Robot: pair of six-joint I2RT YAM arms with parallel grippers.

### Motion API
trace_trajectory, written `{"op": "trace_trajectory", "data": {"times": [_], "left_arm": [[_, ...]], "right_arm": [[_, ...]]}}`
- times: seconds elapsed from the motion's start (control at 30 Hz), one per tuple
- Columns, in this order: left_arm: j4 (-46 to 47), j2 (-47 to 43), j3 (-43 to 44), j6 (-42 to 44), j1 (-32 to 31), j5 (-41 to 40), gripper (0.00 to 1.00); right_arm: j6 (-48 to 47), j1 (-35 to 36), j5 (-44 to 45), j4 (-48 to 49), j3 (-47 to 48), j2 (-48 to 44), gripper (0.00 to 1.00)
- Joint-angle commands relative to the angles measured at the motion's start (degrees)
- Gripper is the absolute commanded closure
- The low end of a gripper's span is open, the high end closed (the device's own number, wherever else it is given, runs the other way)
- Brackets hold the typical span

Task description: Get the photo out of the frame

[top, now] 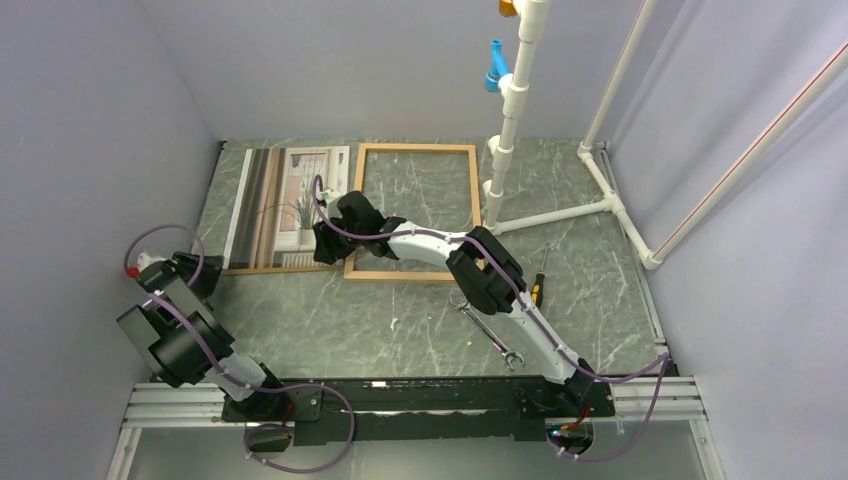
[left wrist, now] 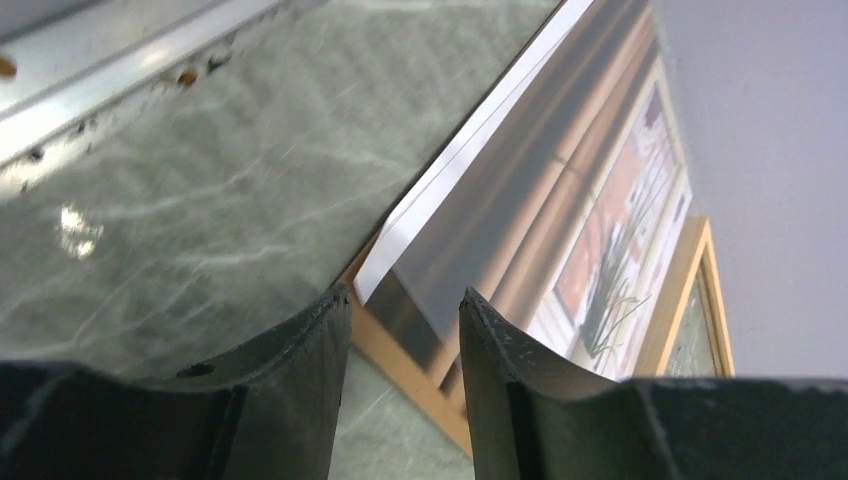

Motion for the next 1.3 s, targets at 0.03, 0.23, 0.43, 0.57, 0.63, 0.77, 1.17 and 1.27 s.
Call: {"op": "trace_trajectory", "data": {"times": [0.03,0.23,0.43,0.57,0.63,0.77,1.17,1.27], "left_arm": [[-4.7,-0.7,6.6,3.0,-0.2,1.1,0.53],[-1.7,3.0,5.7,1.1,-0.3,2.4,0.52],[-1.8,7.4,6.6,0.1,-0.3,4.4,0.52],[0.1,9.4,6.6,-1.2,-0.5,5.2,0.54],[0.1,9.8,6.8,-1.3,-0.7,5.4,0.56],[0.8,9.3,6.1,-1.5,-0.7,5.3,0.60],[3.3,10.1,6.2,-4.0,-0.8,9.1,0.65],[4.7,10.2,6.1,-4.7,-1.0,10.0,0.65]], "right_arm": [[-0.9,0.6,-0.6,0.9,1.8,-1.9,0.52],[-1.1,0.8,-0.4,0.3,2.4,-1.6,0.52],[-1.7,0.8,0.1,-0.1,2.5,-1.7,0.52],[-1.4,0.7,-0.1,0.0,2.7,-1.1,0.52],[-1.3,0.7,-0.1,-0.2,3.1,-0.8,0.52],[-1.3,0.8,0.3,-0.2,3.9,-0.2,0.52],[0.0,0.7,3.5,-5.1,8.3,4.6,0.52],[0.2,0.7,3.8,-5.7,9.1,5.6,0.51]]}}
